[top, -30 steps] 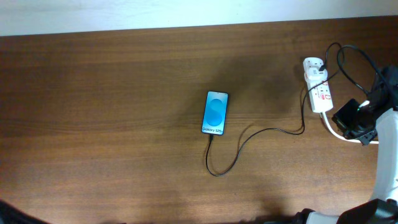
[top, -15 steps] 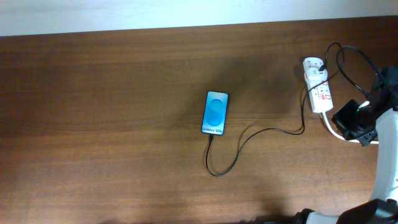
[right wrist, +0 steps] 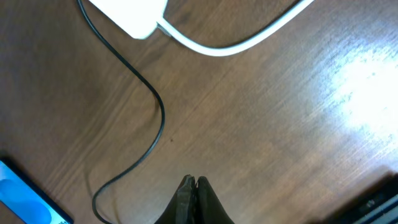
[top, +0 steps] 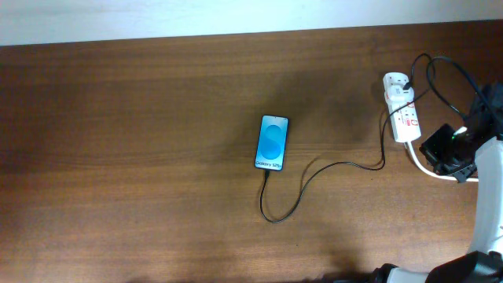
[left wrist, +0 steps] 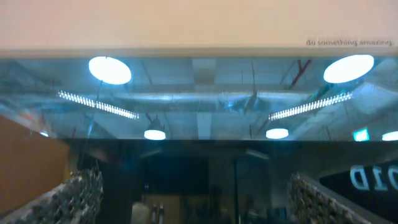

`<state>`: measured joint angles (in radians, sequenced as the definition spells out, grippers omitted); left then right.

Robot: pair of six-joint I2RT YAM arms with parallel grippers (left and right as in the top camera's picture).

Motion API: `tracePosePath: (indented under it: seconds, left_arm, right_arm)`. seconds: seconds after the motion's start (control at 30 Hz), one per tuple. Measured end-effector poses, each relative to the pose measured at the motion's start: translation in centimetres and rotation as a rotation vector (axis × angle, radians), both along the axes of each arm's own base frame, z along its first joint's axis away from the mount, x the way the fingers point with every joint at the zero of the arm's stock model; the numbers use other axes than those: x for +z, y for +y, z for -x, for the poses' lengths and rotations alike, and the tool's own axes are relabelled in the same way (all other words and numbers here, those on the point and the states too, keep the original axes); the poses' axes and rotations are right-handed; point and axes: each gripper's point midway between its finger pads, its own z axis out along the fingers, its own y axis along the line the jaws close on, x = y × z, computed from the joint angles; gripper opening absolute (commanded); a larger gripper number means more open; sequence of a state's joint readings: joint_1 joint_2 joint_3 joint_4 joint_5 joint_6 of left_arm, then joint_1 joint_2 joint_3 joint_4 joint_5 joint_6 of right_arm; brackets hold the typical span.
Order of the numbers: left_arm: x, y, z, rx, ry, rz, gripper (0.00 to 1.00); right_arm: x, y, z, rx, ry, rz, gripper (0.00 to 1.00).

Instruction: Plug charger to phone and switch on socket

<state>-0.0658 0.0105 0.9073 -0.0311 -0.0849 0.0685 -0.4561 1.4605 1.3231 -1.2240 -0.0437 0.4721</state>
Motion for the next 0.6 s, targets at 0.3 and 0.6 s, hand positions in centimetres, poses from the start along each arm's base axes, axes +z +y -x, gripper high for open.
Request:
tracePosePath:
  seconds: [0.3,0.6]
  left_arm:
    - [-18.1,0.8,-17.5,0.097,0.586,0.025,0.99]
    - [-29.5,0.8,-21.2,0.122,0.857,0.000,0.99]
  right_arm:
    - [0.8,-1.3,-2.7,-0.021,-0.115,0.050,0.04]
    - [0.5,-1.4,-6.3,-0.047,-0.222,0.007,0.04]
